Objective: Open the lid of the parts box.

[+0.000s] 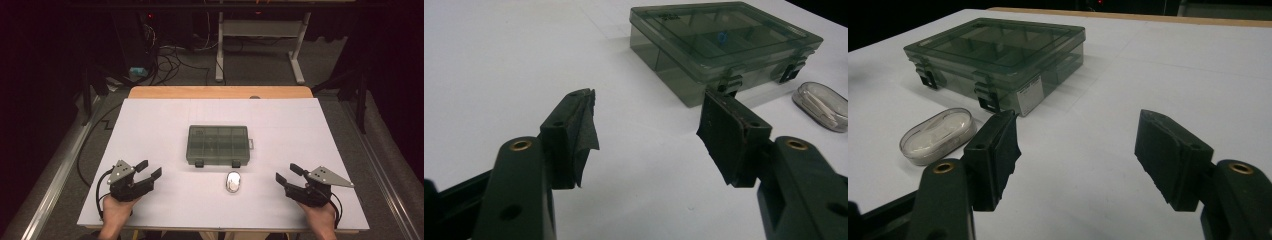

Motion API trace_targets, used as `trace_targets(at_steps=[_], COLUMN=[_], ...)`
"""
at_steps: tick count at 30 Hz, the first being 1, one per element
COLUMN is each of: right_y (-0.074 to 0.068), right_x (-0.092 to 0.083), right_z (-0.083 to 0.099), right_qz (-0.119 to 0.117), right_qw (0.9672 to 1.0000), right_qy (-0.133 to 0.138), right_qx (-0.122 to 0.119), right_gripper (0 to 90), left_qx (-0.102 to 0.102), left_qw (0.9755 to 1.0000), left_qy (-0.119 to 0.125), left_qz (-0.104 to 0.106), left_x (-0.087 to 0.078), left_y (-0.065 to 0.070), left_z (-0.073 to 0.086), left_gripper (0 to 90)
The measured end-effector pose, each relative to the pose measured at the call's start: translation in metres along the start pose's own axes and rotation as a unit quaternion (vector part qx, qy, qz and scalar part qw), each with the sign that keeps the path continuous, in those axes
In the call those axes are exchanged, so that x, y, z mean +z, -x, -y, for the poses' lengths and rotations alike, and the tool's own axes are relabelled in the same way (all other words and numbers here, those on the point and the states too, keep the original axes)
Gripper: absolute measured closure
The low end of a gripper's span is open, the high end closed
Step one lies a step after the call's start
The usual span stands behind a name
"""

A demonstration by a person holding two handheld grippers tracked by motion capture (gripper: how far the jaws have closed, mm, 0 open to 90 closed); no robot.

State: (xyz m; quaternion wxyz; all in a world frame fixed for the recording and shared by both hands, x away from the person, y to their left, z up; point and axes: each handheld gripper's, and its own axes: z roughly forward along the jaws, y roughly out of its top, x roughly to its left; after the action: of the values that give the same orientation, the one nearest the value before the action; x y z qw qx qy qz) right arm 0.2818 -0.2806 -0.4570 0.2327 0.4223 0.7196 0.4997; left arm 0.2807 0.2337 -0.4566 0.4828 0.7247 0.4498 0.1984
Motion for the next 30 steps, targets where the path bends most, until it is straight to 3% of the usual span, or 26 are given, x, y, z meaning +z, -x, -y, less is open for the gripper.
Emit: trace_targets(at_steps=[30], right_y=[-0.007], right_x=[0.016], right_z=[-0.004], right_qz=[-0.016], right_qw=[0.9998], right_qy=[-0.008], right_qx=[-0.006], right_gripper=[34.2], left_qx=[0.004], left_qw=[1.0000], left_qy=[-0.002], left_qz=[0.008], left_x=[0.010], left_y=[0.005], left_z=[-0.003], left_gripper=[39.5])
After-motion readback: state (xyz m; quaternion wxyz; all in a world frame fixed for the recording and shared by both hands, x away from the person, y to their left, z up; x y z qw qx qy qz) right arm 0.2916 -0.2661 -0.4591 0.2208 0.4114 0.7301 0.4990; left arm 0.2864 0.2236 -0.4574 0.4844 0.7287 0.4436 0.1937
